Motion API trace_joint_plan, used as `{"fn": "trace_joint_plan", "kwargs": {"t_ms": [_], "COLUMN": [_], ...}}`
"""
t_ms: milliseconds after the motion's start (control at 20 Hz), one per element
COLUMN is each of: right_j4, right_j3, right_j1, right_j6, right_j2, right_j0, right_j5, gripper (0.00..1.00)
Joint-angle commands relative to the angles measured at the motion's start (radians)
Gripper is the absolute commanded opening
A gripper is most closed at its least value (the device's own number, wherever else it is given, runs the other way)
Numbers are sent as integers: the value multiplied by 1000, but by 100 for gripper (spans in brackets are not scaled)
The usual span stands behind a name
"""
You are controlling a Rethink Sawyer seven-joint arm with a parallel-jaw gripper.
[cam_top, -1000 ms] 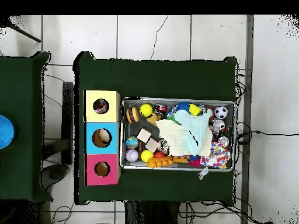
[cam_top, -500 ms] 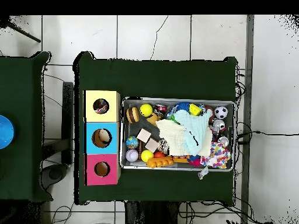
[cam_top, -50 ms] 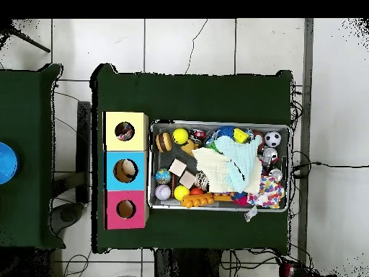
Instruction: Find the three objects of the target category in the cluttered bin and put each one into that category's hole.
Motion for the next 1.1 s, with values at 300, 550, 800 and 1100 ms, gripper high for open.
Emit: {"fn": "trace_joint_plan", "kwargs": {"t_ms": [300,550,800,1100], "right_j4": [-80,-104,-114,-116], "right_j3": [-172,-219,-253,-105], "right_j1": [181,230,259,8], "right_j6": [-174,-164,-158,-62], "right_j2": [185,173,174,71], "right_j0": [-36,-25,-12,124], "right_j5": [129,134,138,158], "gripper": [100,100,100,100]}}
